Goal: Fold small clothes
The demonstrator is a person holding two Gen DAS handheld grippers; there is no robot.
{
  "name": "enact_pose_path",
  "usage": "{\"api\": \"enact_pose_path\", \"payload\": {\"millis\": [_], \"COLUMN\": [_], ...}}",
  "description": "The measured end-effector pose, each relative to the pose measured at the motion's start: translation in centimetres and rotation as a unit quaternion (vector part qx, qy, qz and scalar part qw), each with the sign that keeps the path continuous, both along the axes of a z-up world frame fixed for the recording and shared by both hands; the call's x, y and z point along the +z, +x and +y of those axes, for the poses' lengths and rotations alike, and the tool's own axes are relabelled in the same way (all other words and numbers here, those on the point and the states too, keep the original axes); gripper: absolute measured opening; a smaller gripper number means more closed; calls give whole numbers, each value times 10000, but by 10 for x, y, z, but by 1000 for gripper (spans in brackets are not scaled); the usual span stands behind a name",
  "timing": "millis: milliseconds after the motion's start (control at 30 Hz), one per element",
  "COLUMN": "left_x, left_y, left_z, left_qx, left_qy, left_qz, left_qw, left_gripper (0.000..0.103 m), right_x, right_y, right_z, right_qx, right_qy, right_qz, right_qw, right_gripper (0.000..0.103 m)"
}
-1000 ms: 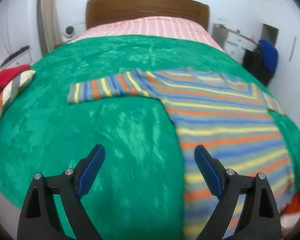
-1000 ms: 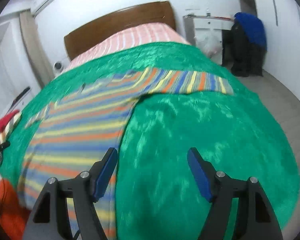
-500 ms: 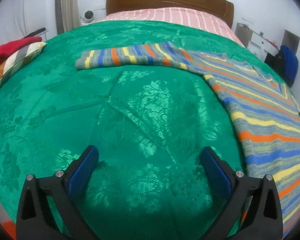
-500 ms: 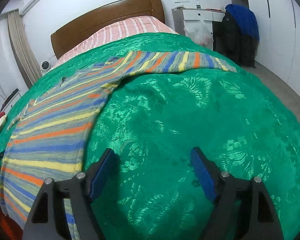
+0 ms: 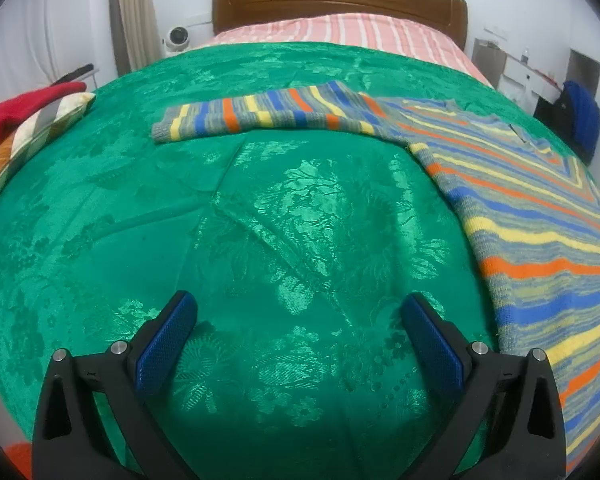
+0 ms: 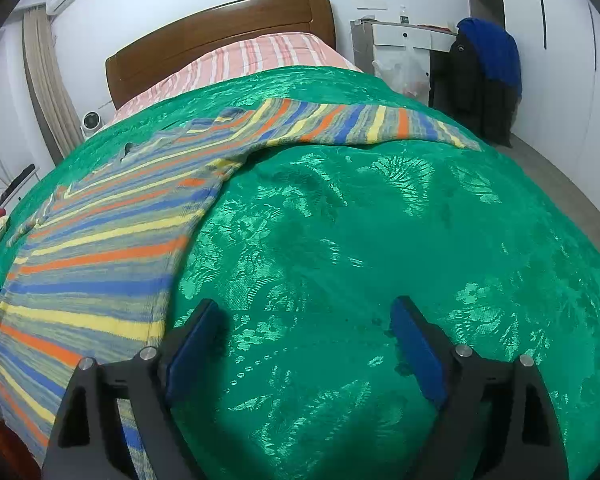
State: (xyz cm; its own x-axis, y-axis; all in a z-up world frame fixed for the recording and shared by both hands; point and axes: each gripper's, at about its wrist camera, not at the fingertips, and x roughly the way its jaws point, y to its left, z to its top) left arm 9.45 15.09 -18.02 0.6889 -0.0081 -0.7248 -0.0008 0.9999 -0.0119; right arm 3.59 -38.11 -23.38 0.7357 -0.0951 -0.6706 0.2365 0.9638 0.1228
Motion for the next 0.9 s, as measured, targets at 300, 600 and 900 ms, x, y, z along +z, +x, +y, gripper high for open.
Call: {"api": "enact_pose_path", "payload": {"millis": [300, 600, 900], "left_x": [0, 0, 0], "left_y": [0, 0, 0], "left_z": [0, 0, 0], "left_qx": [-2, -3, -5], "left_qy": [1, 1, 1], "left_qz": [3, 5, 5], "left_qw": [10000, 10000, 10000], "left_gripper": [103, 103, 103], "right_x": [0, 0, -1], "right_y": [0, 0, 0], "right_z": [1, 1, 2], "right_qx": [3, 30, 48], "right_qy": [-22, -101, -123], "right_qz": [7, 39, 45], "right_qw": [10000, 9999, 9999], "right_gripper": [88, 90, 92]}}
